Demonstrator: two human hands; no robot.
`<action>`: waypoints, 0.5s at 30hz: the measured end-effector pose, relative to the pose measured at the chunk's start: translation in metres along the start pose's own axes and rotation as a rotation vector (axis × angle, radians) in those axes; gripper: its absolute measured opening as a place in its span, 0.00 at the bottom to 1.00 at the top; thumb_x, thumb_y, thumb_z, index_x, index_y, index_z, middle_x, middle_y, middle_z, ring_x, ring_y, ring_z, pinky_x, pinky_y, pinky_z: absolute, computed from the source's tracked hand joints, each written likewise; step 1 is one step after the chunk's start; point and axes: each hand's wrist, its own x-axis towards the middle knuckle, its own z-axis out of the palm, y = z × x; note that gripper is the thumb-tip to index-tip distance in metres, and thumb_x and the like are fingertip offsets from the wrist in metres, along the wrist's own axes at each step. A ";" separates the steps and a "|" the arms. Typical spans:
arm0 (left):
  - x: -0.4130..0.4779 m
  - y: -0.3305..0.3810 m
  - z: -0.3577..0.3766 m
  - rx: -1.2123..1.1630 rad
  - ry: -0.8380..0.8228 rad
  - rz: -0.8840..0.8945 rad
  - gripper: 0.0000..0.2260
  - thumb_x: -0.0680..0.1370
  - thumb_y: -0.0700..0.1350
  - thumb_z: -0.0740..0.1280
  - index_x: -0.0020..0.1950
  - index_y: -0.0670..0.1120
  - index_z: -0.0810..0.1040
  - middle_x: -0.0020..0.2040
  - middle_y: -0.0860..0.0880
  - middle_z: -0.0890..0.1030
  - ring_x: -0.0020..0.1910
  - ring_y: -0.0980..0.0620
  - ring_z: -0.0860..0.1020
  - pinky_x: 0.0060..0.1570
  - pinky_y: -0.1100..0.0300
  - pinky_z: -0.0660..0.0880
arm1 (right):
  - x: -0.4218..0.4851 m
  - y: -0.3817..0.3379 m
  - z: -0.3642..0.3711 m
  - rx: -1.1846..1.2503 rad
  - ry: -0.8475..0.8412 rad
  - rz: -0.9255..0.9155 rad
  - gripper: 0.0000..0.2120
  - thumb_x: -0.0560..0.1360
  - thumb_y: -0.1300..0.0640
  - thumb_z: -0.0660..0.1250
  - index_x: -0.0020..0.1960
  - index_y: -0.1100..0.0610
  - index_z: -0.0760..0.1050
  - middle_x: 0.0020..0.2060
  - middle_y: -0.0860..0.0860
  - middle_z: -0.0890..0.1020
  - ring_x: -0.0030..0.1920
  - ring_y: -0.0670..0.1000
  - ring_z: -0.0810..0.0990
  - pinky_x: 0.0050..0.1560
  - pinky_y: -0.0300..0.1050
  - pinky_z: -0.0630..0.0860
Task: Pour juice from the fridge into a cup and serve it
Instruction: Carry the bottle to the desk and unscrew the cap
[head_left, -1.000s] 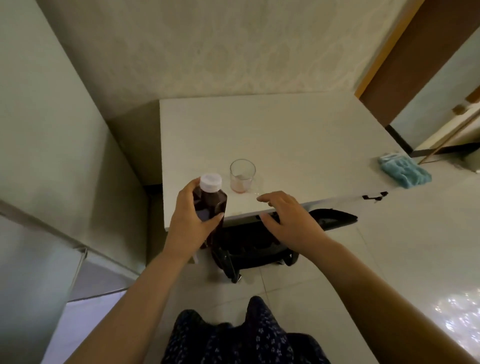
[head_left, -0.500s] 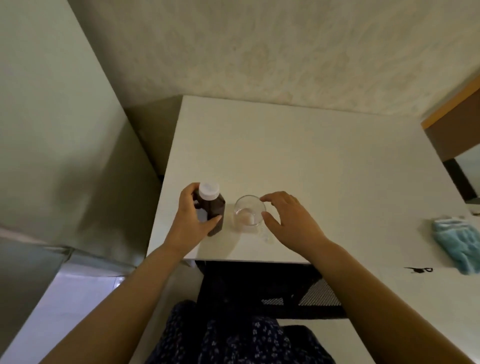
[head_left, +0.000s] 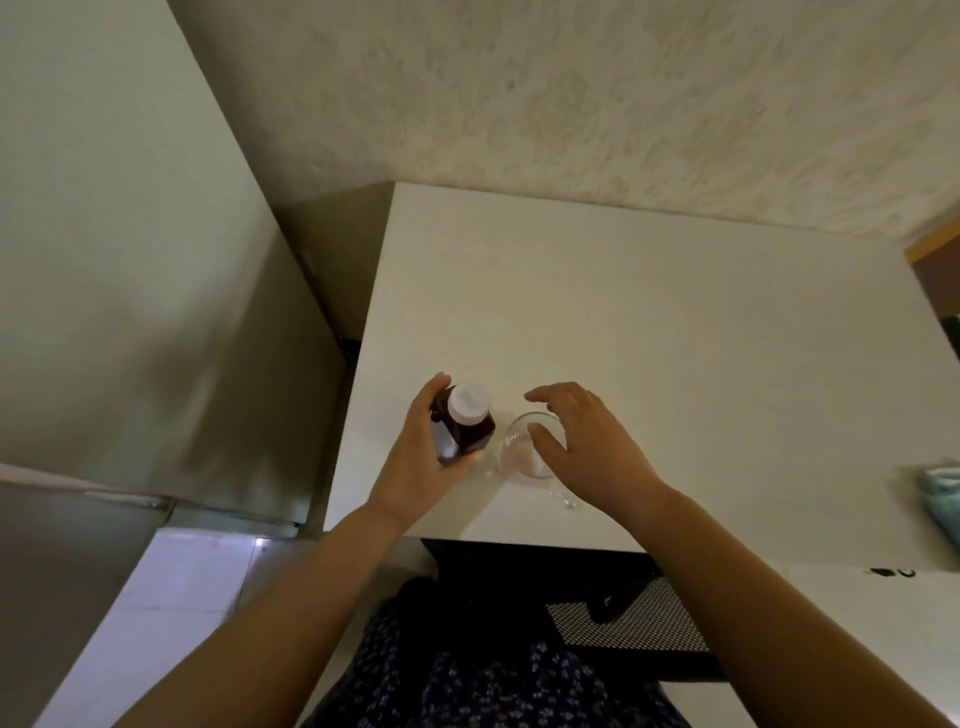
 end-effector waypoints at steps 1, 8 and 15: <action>-0.001 -0.001 0.000 0.013 0.013 0.001 0.37 0.69 0.47 0.76 0.69 0.60 0.56 0.66 0.68 0.62 0.64 0.75 0.61 0.64 0.76 0.59 | 0.003 -0.007 0.000 -0.015 0.003 -0.022 0.16 0.77 0.52 0.60 0.64 0.51 0.68 0.61 0.48 0.73 0.61 0.51 0.72 0.61 0.47 0.69; -0.009 0.001 -0.002 0.247 0.083 0.134 0.32 0.71 0.57 0.72 0.70 0.50 0.64 0.67 0.53 0.72 0.64 0.61 0.70 0.63 0.68 0.68 | 0.030 -0.064 0.013 -0.356 -0.018 -0.184 0.22 0.78 0.43 0.56 0.68 0.52 0.65 0.58 0.53 0.75 0.54 0.55 0.75 0.47 0.46 0.72; -0.014 -0.004 0.000 0.338 0.102 0.174 0.29 0.72 0.57 0.69 0.68 0.45 0.68 0.67 0.46 0.73 0.61 0.52 0.75 0.58 0.74 0.67 | 0.049 -0.077 0.026 -0.571 -0.113 -0.168 0.19 0.79 0.41 0.50 0.59 0.55 0.64 0.39 0.51 0.70 0.35 0.52 0.70 0.28 0.43 0.59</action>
